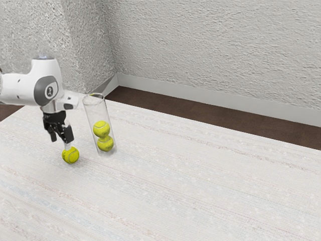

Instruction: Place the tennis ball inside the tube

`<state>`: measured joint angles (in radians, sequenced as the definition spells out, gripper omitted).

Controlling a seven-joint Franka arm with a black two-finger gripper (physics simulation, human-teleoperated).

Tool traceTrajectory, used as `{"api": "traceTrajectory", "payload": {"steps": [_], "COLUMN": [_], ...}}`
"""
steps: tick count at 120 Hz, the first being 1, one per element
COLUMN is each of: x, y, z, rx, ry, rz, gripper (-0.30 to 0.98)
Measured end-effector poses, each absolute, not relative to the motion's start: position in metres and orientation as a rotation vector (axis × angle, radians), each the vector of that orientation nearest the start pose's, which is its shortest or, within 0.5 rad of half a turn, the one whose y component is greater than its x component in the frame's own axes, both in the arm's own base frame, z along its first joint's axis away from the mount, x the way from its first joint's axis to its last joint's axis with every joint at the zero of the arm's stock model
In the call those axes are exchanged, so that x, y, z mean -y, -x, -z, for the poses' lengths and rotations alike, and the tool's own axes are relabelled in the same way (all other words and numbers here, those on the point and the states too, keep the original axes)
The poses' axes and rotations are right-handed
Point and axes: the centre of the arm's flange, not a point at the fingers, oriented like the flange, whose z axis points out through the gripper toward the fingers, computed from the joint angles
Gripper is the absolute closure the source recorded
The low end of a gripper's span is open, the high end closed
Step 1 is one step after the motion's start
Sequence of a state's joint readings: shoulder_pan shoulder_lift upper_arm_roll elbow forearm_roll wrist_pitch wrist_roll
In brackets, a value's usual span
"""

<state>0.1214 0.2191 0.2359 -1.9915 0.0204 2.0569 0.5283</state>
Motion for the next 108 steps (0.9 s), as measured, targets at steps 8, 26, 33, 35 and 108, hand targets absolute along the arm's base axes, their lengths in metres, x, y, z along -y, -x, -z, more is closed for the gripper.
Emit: {"api": "traceTrajectory", "payload": {"steps": [8,26,33,35,108], "x": [-0.211,-0.224,-0.226,-0.226,-0.229], "y": [-0.541,-0.54,-0.545,-0.547,-0.565], "z": [-0.341,-0.33,-0.327,-0.327,-0.269], "rx": [-0.277,-0.29,-0.3,-0.302,-0.296], "ry": [3.117,3.113,3.11,3.11,3.161], "rz": [-0.26,-0.283,-0.281,-0.277,-0.232], "gripper": [0.0,0.0,0.0,0.0,0.0]}}
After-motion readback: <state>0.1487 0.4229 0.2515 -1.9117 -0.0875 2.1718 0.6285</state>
